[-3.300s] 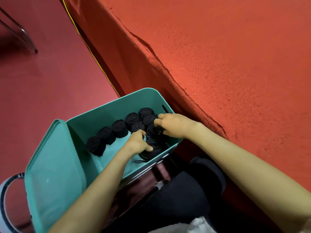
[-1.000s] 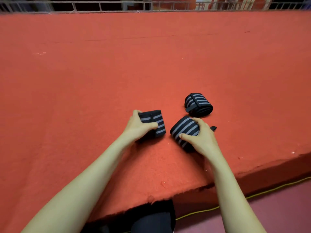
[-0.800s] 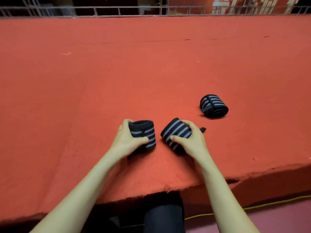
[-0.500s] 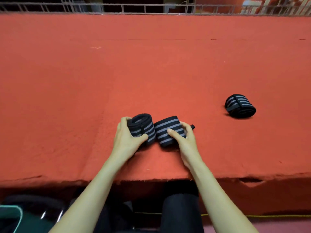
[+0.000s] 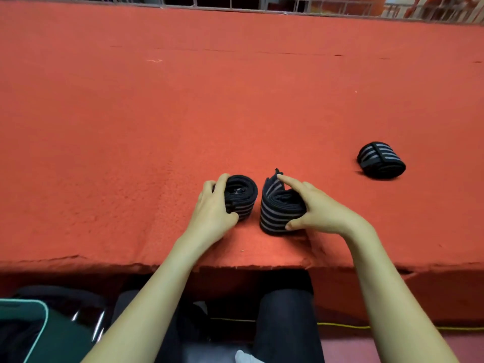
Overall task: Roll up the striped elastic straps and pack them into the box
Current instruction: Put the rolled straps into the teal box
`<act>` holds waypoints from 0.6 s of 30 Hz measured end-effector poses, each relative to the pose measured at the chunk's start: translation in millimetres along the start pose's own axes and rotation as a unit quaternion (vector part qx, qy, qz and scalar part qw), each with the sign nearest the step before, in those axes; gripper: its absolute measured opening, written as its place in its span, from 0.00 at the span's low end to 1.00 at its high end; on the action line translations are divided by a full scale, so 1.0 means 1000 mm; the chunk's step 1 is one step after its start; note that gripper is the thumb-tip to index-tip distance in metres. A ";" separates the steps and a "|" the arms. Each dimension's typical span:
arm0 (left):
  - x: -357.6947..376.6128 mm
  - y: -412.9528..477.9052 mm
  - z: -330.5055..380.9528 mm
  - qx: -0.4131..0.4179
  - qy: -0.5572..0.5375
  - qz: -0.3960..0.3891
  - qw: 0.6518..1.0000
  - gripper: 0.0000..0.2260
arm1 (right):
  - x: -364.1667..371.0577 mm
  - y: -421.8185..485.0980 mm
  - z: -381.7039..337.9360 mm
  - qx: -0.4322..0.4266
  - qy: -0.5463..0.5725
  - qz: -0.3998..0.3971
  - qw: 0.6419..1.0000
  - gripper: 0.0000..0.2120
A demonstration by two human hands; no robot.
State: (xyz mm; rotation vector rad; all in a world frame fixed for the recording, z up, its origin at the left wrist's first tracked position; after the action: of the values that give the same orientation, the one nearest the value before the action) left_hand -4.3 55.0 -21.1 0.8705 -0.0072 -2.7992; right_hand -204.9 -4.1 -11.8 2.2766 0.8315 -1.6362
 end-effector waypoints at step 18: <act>0.003 0.008 0.009 0.077 -0.051 -0.071 0.993 0.30 | -0.013 0.000 -0.013 -0.016 -0.211 0.059 0.976 0.37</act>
State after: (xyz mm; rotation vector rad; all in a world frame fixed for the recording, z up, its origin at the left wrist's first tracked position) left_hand -10.2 46.4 -14.3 0.7892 -0.1856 -3.0065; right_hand -196.8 -2.1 4.5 1.8145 0.6009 -1.9303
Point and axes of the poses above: each hand's wrist, its own y-axis towards the middle knuckle, its own x-axis out of the palm, z = x × y, the point moved 6 cm from there along y, towards the middle knuckle, and after that the axes turned 15 degrees about -y, right-handed, at the moved point
